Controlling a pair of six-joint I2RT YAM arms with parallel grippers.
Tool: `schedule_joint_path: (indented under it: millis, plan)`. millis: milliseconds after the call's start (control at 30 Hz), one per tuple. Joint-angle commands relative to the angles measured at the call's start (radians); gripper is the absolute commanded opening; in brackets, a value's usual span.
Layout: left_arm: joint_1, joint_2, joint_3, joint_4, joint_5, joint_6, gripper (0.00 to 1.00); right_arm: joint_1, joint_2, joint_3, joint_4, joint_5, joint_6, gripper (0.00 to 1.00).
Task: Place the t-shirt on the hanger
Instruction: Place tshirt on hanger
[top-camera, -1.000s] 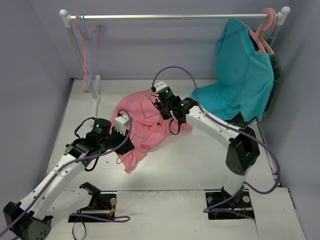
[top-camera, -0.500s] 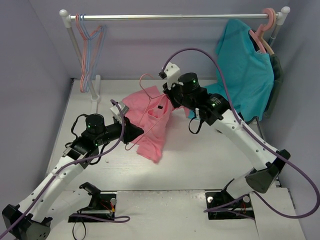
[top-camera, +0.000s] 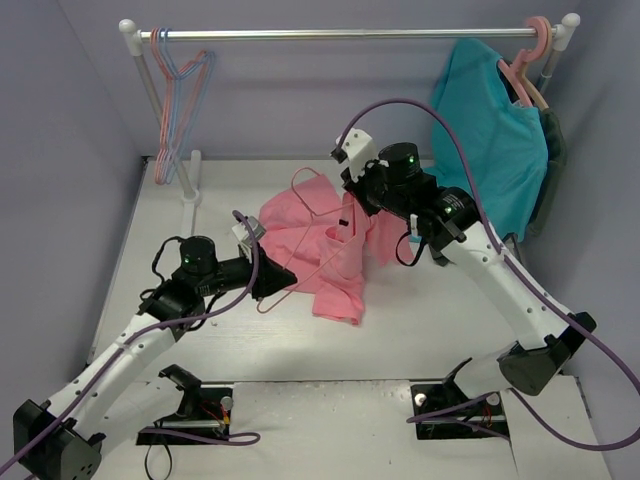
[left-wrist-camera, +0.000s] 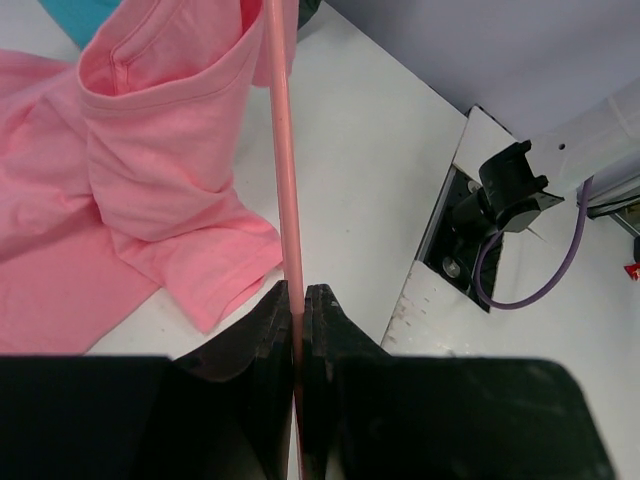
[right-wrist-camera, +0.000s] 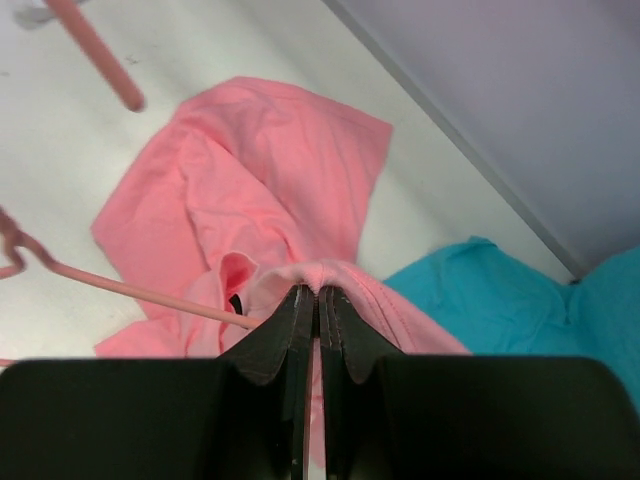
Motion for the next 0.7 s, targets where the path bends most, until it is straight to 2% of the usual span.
schedule_joint_path:
  millis: [0, 133, 467, 567, 600, 667]
  plan:
    - [-0.003, 0.01, 0.043, 0.153, 0.063, -0.004, 0.0, 0.004, 0.027, 0.112, 0.002, -0.178, -0.039, 0.02]
    - [-0.003, 0.038, 0.069, 0.201, 0.048, -0.007, 0.0, 0.024, 0.074, 0.162, -0.075, -0.345, -0.041, 0.02]
    - [-0.003, 0.073, 0.065, 0.368, -0.003, -0.049, 0.0, 0.08, 0.102, 0.169, -0.121, -0.461, -0.027, 0.07]
    - [-0.003, 0.08, 0.046, 0.418, -0.01, -0.067, 0.0, 0.085, 0.101, 0.154, -0.13, -0.438, -0.015, 0.16]
    - [-0.003, 0.081, 0.043, 0.423, -0.009, -0.068, 0.0, 0.085, 0.085, 0.14, -0.129, -0.427, -0.013, 0.26]
    - [-0.003, 0.073, 0.026, 0.426, -0.012, -0.065, 0.0, 0.084, 0.064, 0.13, -0.127, -0.398, -0.013, 0.38]
